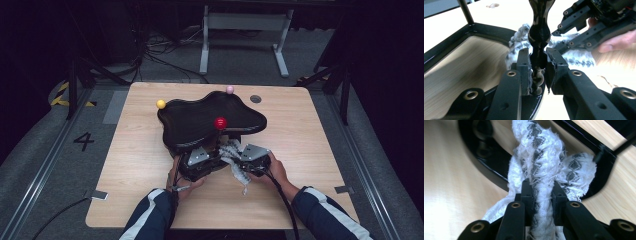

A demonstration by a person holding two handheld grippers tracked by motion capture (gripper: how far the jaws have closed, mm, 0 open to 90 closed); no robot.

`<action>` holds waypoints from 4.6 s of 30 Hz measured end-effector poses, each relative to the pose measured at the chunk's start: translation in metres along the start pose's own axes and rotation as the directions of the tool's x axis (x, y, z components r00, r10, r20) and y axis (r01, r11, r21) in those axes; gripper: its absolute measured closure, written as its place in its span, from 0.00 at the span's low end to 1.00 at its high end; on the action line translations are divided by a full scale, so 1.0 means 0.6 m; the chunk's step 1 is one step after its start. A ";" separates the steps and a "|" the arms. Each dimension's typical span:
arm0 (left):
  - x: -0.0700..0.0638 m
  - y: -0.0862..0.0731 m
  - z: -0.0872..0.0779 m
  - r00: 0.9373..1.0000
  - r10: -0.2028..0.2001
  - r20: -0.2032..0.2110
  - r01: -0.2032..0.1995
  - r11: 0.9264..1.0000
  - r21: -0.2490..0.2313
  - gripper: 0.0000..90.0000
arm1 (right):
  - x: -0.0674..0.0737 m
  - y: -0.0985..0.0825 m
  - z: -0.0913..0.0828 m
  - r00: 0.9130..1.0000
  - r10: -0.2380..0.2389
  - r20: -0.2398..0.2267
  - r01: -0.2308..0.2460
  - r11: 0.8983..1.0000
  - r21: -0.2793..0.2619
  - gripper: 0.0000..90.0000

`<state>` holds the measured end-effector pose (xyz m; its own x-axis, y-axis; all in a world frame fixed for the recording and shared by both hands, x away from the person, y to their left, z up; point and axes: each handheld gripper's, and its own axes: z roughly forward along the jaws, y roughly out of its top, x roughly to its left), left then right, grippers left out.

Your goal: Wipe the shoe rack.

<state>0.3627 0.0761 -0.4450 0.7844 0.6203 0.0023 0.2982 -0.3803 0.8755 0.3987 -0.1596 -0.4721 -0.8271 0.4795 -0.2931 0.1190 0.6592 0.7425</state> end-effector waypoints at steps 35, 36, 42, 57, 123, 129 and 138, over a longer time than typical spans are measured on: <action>0.018 -0.048 -0.063 0.999 0.032 -0.044 -0.025 0.990 0.140 0.50 | -0.011 -0.007 0.008 0.999 0.008 0.042 -0.009 1.000 0.023 0.86; 0.025 -0.053 -0.071 0.998 0.022 -0.055 -0.013 0.987 0.158 0.48 | -0.012 -0.007 0.010 0.999 0.007 0.044 -0.008 1.000 0.022 0.86; 0.069 -0.082 -0.103 0.993 -0.008 -0.121 0.033 0.978 0.204 0.41 | -0.021 -0.009 0.013 0.998 0.019 0.054 -0.020 0.999 0.030 0.86; 0.189 -0.112 -0.131 0.948 -0.190 -0.255 0.219 0.971 0.093 0.35 | -0.030 -0.016 0.015 0.998 0.043 0.054 -0.045 0.999 0.026 0.86; 0.266 -0.087 -0.094 0.904 -0.260 -0.339 0.280 0.960 0.010 0.82 | 0.021 0.065 -0.116 0.997 -0.029 0.068 0.046 0.962 -0.268 0.85; 0.255 -0.093 -0.106 0.913 -0.235 -0.334 0.258 0.966 0.026 0.82 | 0.030 0.047 -0.094 0.999 -0.034 0.030 0.039 0.981 -0.190 0.85; 0.245 -0.098 -0.120 0.915 -0.230 -0.331 0.257 0.966 0.039 0.82 | 0.031 0.014 -0.031 1.000 -0.016 -0.013 0.015 0.999 -0.029 0.85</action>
<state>0.4213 0.2387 -0.4612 0.4687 0.8825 -0.0395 0.5109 -0.2343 0.8271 0.3740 -0.1556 -0.4603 -0.8360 0.4615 -0.2968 0.0903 0.6494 0.7551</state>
